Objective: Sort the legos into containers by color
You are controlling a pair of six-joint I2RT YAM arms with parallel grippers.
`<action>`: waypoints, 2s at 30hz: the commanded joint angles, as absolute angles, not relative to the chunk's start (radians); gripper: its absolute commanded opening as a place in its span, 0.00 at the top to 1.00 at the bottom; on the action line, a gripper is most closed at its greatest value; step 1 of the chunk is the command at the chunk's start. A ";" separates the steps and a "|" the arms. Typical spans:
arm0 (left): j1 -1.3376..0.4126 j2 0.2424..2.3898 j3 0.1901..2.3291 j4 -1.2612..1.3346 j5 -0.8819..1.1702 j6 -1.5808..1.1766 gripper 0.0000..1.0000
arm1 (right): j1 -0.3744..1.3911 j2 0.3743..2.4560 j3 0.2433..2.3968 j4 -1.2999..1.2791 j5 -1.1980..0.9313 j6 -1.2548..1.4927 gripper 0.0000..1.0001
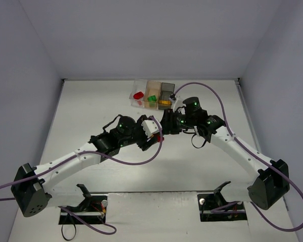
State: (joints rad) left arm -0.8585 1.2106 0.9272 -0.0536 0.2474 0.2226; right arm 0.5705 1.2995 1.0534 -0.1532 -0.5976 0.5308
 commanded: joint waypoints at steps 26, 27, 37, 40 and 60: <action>-0.789 1.287 0.911 0.074 0.350 0.181 0.71 | 0.341 1.167 1.063 -0.161 -0.606 0.433 1.00; -0.784 1.298 0.916 0.074 0.354 0.181 0.71 | 0.339 1.169 1.068 -0.163 -0.603 0.427 1.00; -0.695 1.573 1.164 0.167 0.241 0.178 0.71 | 0.321 1.121 1.071 -0.259 -0.407 0.362 1.00; -0.673 1.708 1.330 0.184 0.157 0.123 0.71 | 0.307 1.072 1.045 -0.290 -0.330 0.357 1.00; -0.607 2.329 2.137 0.002 -0.011 0.098 0.64 | 0.293 0.950 0.960 -0.364 -0.273 0.391 1.00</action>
State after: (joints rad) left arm -0.6262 2.3745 2.0598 -0.0216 -0.0193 0.1104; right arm 0.3004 0.9634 0.9607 -0.3870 -0.2905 0.3916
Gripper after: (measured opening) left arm 0.589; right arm 0.350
